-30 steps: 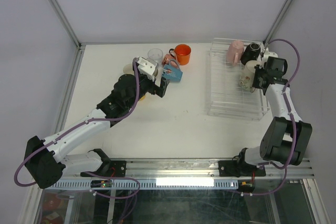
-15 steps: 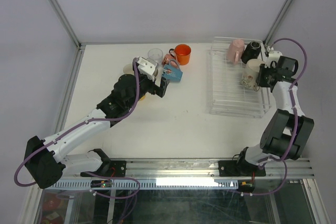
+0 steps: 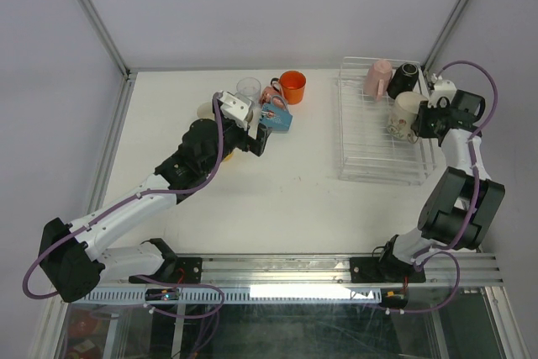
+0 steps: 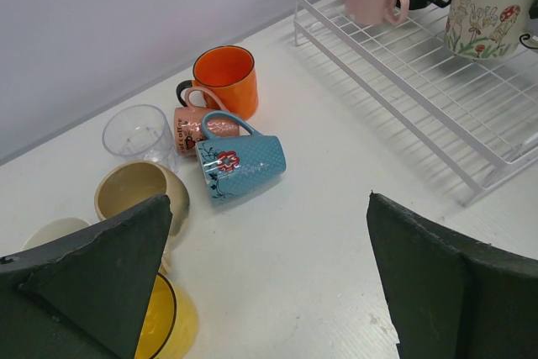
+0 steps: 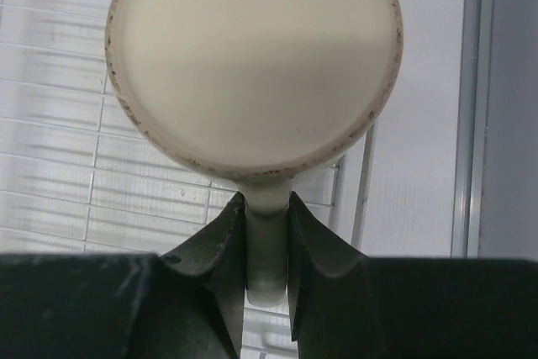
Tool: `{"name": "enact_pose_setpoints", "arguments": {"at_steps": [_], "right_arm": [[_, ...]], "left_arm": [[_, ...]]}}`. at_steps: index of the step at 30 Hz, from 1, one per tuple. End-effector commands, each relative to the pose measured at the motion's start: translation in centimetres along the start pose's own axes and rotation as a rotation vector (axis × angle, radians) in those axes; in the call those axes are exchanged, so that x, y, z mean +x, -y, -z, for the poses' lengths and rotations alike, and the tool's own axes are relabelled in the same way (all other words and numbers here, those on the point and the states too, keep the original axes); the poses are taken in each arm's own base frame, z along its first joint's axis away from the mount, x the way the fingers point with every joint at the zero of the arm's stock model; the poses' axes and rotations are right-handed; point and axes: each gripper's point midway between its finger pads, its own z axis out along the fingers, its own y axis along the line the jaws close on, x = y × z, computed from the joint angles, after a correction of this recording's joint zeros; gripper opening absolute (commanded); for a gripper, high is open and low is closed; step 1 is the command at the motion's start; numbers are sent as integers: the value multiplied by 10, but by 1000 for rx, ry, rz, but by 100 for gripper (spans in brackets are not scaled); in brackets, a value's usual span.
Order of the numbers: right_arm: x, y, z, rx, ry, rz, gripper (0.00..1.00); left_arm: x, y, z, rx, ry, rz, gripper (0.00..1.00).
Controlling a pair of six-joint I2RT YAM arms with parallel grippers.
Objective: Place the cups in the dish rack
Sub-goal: Adjust the cup in the dish rack.
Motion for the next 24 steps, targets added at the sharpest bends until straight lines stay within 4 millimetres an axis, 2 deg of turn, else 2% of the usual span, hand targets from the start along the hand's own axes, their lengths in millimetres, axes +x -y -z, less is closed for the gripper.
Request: {"name": "enact_pose_setpoints", "arguments": {"at_steps": [1,7,11,19,24], "right_arm": [[-54,-10,7,-70,215,74,0],[-79,-16,16,-85,309,62,0],[-89,-13,12,-87,322,53,0],[-105,-26,7,-130,371,80,0],[-110,-23,-2,-107,387,86,0]], "left_arm": [[-16,-5,2,-9,59,-8,99],[-15,-6,2,-10,57,-10,99],[-14,-6,2,-13,53,-12,99],[-13,-6,1,-13,52,-14,99],[-12,-7,1,-16,49,-15,99]]}}
